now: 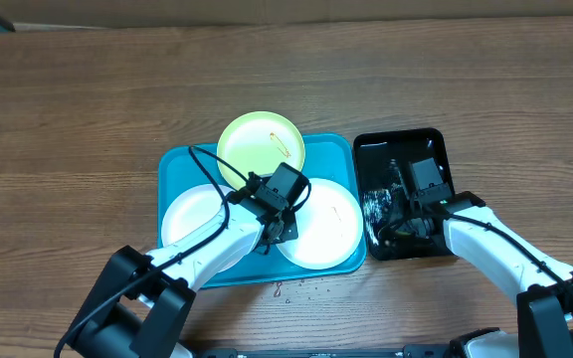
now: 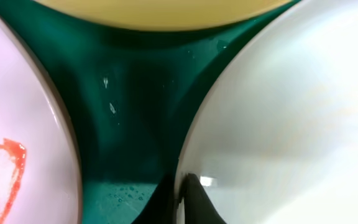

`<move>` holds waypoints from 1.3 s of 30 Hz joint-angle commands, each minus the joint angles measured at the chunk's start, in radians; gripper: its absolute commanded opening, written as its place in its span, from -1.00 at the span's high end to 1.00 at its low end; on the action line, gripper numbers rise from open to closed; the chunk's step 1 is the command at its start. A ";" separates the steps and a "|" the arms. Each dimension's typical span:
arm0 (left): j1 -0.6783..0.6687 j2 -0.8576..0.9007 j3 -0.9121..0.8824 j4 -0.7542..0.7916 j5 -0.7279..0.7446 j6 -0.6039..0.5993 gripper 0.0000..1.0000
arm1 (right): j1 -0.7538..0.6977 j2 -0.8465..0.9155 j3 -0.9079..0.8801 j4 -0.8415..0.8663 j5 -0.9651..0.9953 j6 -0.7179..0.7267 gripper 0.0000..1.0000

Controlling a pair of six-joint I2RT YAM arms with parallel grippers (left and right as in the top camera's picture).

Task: Clean dirty plates on tray and stack at the side
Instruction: 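Lower the right gripper into the black tray and grasp the green sponge, then lift the sponge with the right gripper and move it over the white plate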

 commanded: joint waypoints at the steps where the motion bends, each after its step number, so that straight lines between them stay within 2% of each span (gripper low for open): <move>1: -0.003 0.008 -0.007 0.002 0.010 0.002 0.91 | -0.023 -0.028 0.080 -0.093 0.008 -0.004 0.93; 6: -0.003 0.008 -0.007 0.006 0.014 0.002 0.91 | -0.023 -0.100 0.212 -0.304 0.009 -0.005 0.93; 9: -0.003 0.008 -0.007 0.011 0.019 0.002 0.92 | -0.023 -0.142 0.240 -0.362 0.008 -0.004 0.93; 19: -0.003 0.008 -0.007 0.010 0.023 0.002 0.92 | -0.033 -0.159 0.240 -0.354 -0.018 -0.056 0.93; 23: -0.003 0.008 -0.007 0.010 0.022 -0.007 0.92 | -0.059 -0.159 0.248 -0.400 -0.111 -0.056 0.93; 39: -0.003 0.008 -0.007 0.013 0.024 -0.022 0.91 | -0.062 -0.158 0.248 -0.392 -0.092 -0.112 0.93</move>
